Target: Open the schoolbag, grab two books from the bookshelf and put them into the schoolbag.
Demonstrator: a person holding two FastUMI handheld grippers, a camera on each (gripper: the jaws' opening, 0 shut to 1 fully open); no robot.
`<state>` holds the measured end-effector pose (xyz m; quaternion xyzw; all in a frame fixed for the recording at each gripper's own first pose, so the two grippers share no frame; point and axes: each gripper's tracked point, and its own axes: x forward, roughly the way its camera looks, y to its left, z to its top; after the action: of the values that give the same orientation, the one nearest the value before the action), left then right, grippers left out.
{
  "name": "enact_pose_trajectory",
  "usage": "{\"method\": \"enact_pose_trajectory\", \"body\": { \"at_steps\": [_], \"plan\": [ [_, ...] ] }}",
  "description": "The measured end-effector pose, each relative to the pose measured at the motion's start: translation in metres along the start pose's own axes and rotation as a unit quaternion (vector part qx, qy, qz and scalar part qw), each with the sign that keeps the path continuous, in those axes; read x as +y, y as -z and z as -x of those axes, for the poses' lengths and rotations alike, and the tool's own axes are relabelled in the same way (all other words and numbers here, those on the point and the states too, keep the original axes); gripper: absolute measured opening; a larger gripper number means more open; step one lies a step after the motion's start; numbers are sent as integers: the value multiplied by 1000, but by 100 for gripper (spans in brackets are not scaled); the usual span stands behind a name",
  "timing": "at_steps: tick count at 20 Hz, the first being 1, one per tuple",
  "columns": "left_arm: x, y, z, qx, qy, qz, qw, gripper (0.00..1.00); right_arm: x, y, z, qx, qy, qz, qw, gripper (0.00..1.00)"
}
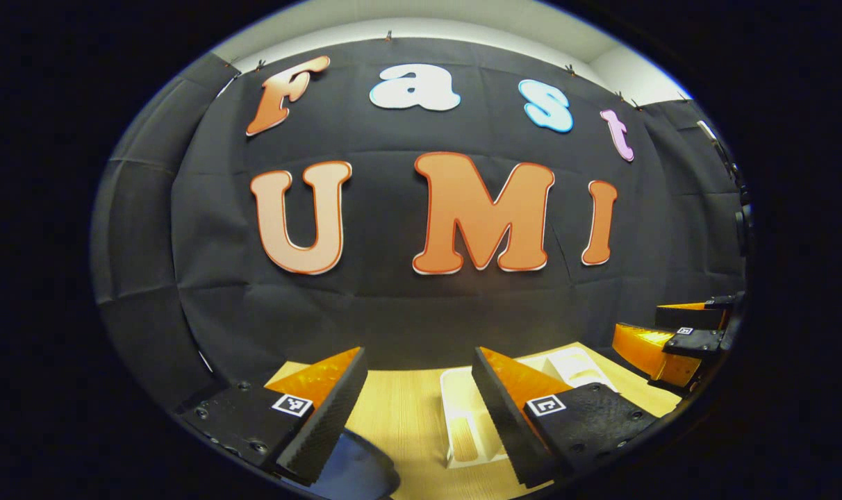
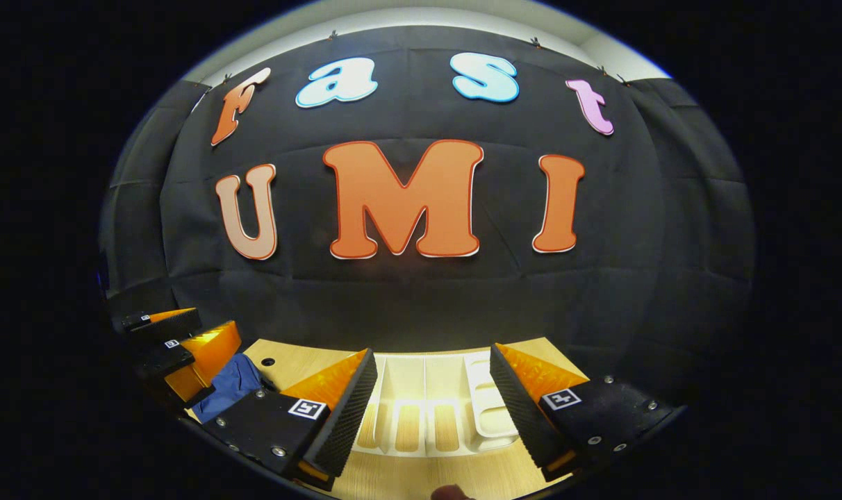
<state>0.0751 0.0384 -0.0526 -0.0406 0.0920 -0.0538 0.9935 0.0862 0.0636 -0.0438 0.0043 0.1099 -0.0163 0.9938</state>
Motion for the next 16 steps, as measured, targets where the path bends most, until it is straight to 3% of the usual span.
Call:
{"method": "enact_pose_trajectory", "body": {
  "at_steps": [8, 11, 16],
  "plan": [
    [-11, -24, 23, -63, -1, -27, 998, 94, 9, -1, 19, -24, 2, -1, 1000, 97],
    [-9, -29, 30, -73, -2, -27, 997, 94, 7, -13, 22, -47, 10, -8, 999, 97],
    [-5, -34, 37, -83, -6, -26, 996, 94, 12, -3, 23, -40, 4, 1, 999, 97]
  ]
}}
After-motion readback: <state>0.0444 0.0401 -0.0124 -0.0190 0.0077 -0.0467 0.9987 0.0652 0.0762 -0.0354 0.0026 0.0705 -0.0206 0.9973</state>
